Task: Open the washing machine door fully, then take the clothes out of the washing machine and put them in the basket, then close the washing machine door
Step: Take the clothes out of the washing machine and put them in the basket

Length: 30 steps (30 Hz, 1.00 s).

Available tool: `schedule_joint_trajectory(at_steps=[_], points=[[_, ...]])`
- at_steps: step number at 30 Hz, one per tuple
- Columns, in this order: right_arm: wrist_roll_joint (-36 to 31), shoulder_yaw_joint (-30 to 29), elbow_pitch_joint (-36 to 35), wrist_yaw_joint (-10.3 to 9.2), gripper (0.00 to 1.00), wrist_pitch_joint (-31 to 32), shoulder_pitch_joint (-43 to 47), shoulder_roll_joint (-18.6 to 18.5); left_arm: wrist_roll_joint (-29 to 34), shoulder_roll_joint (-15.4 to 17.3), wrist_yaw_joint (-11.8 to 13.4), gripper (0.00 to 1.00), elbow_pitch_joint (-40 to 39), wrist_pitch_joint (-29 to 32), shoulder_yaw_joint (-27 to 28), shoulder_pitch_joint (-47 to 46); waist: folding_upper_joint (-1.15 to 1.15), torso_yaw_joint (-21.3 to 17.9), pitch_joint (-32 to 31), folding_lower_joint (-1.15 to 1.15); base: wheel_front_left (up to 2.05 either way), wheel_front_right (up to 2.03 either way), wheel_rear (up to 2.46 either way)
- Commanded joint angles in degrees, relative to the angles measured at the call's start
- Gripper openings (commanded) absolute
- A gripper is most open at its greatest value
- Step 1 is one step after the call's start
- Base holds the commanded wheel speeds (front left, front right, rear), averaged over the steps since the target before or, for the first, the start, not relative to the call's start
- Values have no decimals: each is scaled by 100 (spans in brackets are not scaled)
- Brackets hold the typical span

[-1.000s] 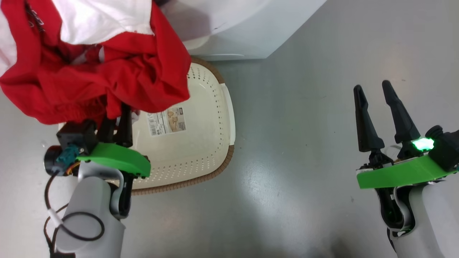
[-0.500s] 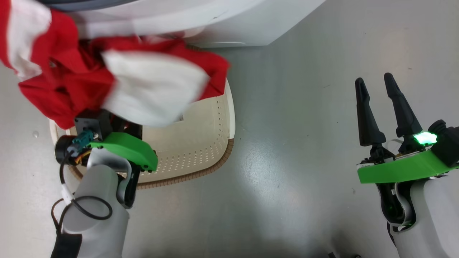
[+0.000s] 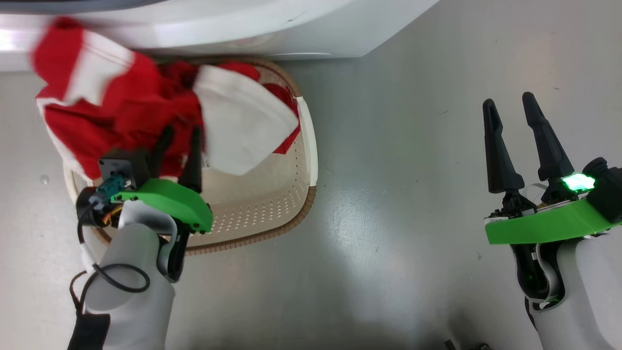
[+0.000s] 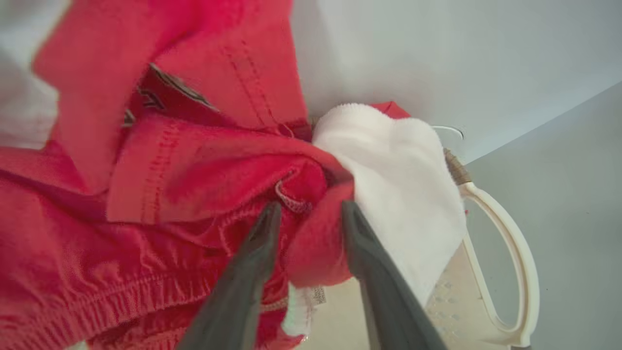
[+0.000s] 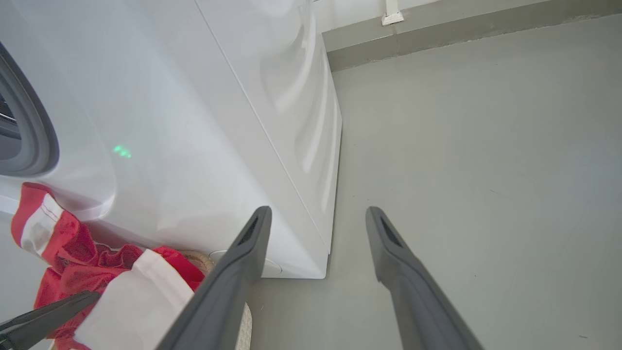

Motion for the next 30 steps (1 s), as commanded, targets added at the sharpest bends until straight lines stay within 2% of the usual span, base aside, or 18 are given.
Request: schedule_joint_trajectory(at_steps=[1,12,30], points=[[0,98,-117,2,100,-36,53,-16,-34,161,-29,100,-44,-28,91,51,0,4,-17,0,0,0,0],[-14,105,-65,2,100,-36,110,-25,-145,161,-41,100,-193,-28,188,192,0,42,-325,0,0,0,0],[-7,120,121,2,100,-36,441,-103,-83,161,-66,100,-888,-28,575,846,0,115,-1374,0,0,0,0]])
